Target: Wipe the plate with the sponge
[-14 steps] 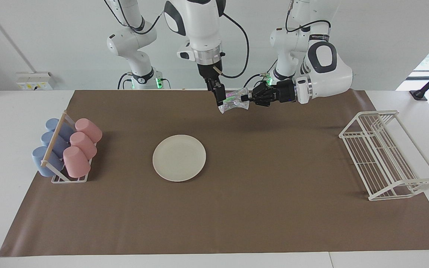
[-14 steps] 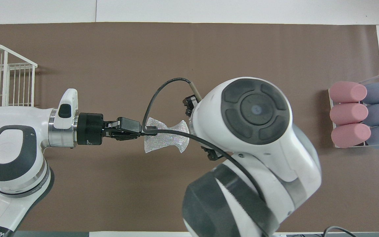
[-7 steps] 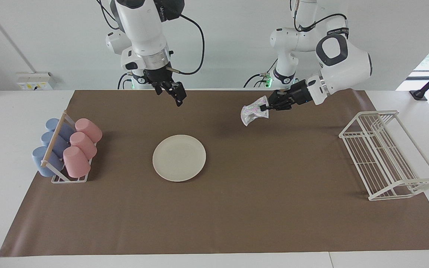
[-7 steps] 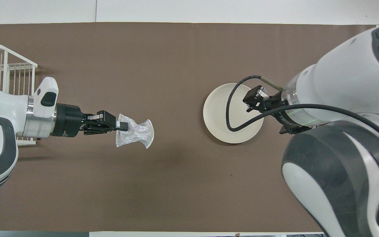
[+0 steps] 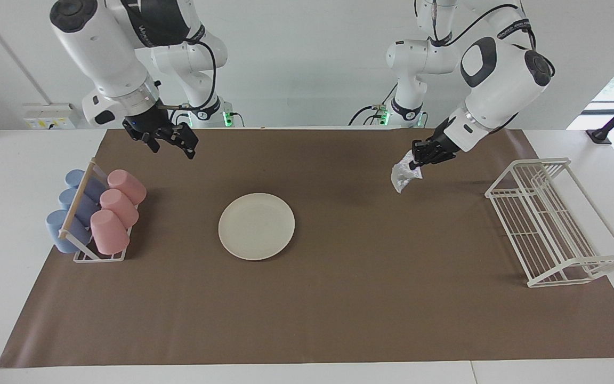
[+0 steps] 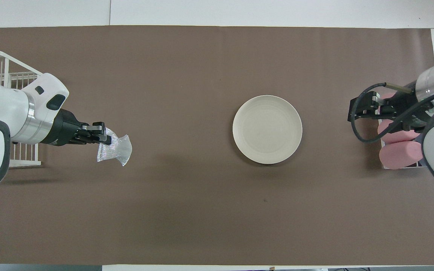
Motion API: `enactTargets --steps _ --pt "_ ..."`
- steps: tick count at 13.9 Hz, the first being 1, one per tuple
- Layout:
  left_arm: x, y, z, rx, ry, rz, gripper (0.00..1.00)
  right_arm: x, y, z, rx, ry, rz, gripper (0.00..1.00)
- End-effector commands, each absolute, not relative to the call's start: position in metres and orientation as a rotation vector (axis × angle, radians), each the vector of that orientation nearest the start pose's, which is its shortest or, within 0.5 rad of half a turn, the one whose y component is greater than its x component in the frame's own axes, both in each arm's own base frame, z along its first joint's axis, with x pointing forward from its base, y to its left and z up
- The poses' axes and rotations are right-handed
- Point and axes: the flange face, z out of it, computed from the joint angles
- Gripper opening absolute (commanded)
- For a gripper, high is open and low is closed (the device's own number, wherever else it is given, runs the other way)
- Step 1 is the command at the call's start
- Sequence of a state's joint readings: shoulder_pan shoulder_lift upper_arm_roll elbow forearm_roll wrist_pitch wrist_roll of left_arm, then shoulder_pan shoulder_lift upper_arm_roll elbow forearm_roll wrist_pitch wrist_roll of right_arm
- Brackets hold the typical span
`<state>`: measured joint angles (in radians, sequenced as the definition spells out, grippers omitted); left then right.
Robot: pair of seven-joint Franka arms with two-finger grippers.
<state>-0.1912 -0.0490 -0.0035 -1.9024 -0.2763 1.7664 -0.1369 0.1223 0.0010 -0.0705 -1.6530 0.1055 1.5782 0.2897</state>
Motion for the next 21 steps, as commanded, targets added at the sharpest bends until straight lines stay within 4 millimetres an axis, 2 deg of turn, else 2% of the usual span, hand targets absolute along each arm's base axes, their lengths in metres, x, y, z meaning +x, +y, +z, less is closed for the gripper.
enactTargets --steps 1,2,5,7,10,11,13,16,17,18,21 --pt "0.548 -0.120 0.535 -3.140 0.008 0.221 0.00 0.547 0.025 0.585 -3.047 0.184 0.113 1.00" --pt "0.551 -0.116 0.537 -3.054 0.029 0.216 0.00 0.548 0.021 0.584 -3.047 0.177 0.109 1.00" --pt "0.555 -0.121 0.535 -2.749 0.100 0.179 0.00 0.552 0.018 0.586 -3.050 0.109 0.068 1.00" --pt "0.562 -0.109 0.528 -2.586 0.031 0.148 0.00 0.551 0.017 0.587 -3.061 0.087 0.057 1.00" --pt "0.574 -0.093 0.524 -2.392 0.044 0.099 0.00 0.545 0.009 0.577 -3.059 0.039 0.088 1.00" --pt "0.582 -0.089 0.517 -2.318 0.060 0.093 0.00 0.544 0.002 0.576 -3.058 0.050 0.092 1.00" --pt "0.590 -0.077 0.519 -2.204 0.077 0.047 0.00 0.542 -0.021 0.580 -3.055 0.062 0.076 1.00" --pt "0.605 -0.071 0.492 -2.083 0.095 0.012 0.00 0.539 -0.030 0.590 -3.110 -0.024 0.039 1.00" --pt "0.604 -0.072 0.469 -2.068 0.015 -0.010 0.00 0.539 -0.029 0.600 -3.122 -0.032 -0.019 1.00" --pt "0.603 -0.069 0.455 -2.057 -0.026 -0.015 0.00 0.538 -0.030 0.608 -3.131 -0.036 -0.067 1.00" --pt "0.618 -0.067 0.407 -1.948 0.010 -0.016 0.00 0.535 -0.030 0.610 -3.130 -0.039 -0.060 1.00"
